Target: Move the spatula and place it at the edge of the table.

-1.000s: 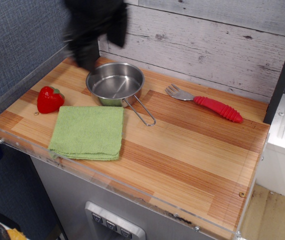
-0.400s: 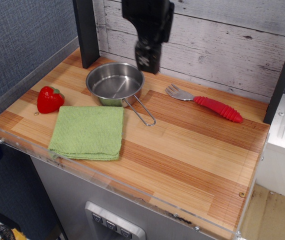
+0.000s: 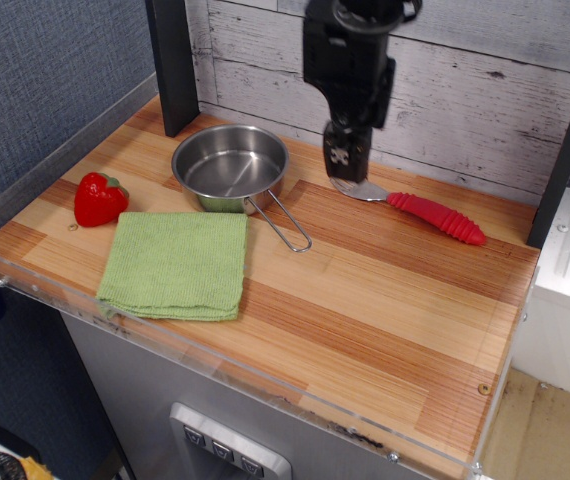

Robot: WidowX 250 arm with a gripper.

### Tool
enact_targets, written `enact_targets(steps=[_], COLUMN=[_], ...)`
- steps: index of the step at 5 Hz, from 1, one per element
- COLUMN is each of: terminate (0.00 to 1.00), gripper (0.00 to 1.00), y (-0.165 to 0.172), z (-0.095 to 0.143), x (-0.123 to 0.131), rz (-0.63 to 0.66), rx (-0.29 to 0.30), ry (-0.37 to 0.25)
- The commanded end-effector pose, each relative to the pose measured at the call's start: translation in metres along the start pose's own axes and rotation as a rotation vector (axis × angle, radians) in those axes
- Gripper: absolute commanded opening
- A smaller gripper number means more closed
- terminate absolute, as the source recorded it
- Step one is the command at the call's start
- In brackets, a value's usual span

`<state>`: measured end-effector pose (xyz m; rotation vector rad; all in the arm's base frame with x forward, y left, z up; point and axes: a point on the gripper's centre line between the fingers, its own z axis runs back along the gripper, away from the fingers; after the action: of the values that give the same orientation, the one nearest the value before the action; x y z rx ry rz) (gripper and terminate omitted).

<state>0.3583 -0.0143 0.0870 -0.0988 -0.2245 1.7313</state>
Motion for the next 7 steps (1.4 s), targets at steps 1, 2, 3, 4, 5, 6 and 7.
enact_targets(steps=[1,2,3,4,5,6,7], terminate=[0.00,0.00,0.00,0.00,0.00,0.00,0.00], gripper=[1.00,1.00,1.00,1.00,1.00,1.00,0.00], y=[-0.026,-0.032,-0.033,-0.031,-0.031,-0.032,-0.030], z=[-0.023,-0.034,-0.037,-0.045,-0.054,-0.060,-0.060], x=[-0.033,-0.047,-0.055,-0.058,-0.061,-0.064,-0.064], rz=[-0.115,-0.146,-0.164,-0.183,-0.208,-0.227,-0.241], rx=[0.001,-0.010,-0.005,0.012,0.021,0.022,0.023], ry=[0.069,0.080,0.078,0.075,0.075,0.078,0.063])
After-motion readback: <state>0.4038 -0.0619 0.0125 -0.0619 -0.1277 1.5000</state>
